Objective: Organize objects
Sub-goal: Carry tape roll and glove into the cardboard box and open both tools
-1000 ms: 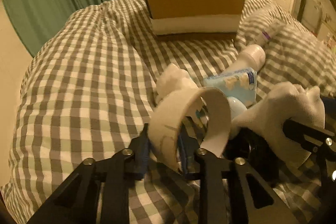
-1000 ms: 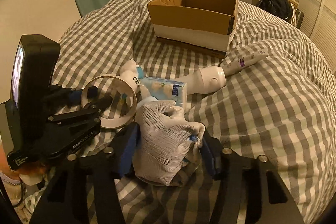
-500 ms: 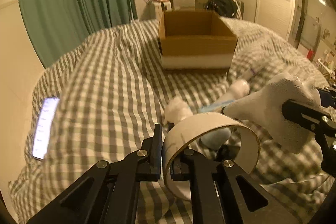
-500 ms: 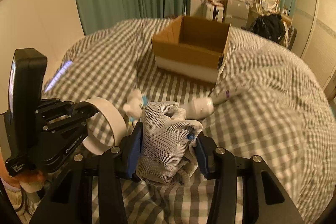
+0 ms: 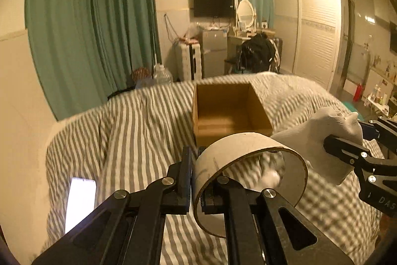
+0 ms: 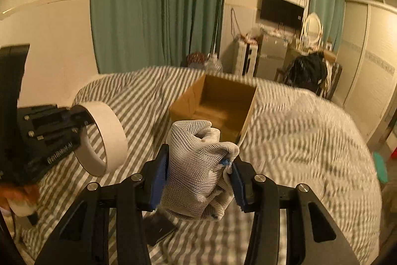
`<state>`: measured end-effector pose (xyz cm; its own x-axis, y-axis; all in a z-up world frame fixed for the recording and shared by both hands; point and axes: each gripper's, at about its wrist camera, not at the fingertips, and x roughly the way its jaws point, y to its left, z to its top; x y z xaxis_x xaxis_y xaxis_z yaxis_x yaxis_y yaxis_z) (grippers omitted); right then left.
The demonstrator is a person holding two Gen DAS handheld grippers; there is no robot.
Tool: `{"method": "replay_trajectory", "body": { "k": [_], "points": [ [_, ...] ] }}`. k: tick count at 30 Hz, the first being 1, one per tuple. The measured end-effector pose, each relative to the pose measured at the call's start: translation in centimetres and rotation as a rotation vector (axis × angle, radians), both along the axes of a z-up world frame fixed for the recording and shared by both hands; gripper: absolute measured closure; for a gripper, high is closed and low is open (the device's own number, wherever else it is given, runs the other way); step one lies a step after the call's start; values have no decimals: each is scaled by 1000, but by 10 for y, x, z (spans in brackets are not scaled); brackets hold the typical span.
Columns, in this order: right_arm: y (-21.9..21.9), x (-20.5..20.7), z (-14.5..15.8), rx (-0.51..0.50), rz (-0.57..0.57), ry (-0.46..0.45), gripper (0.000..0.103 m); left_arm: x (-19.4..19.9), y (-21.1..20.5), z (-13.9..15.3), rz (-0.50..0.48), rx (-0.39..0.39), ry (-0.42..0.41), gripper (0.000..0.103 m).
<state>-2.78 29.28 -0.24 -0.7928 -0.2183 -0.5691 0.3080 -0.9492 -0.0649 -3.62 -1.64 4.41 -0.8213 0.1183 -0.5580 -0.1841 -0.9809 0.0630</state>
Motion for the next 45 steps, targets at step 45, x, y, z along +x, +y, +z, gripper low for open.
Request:
{"method": "replay_trajectory", "body": {
  "k": [45],
  "points": [
    [30,-340,-89,-64,-51,-171,49,-312,85,-124,-107,-60,-300,82]
  ]
}}
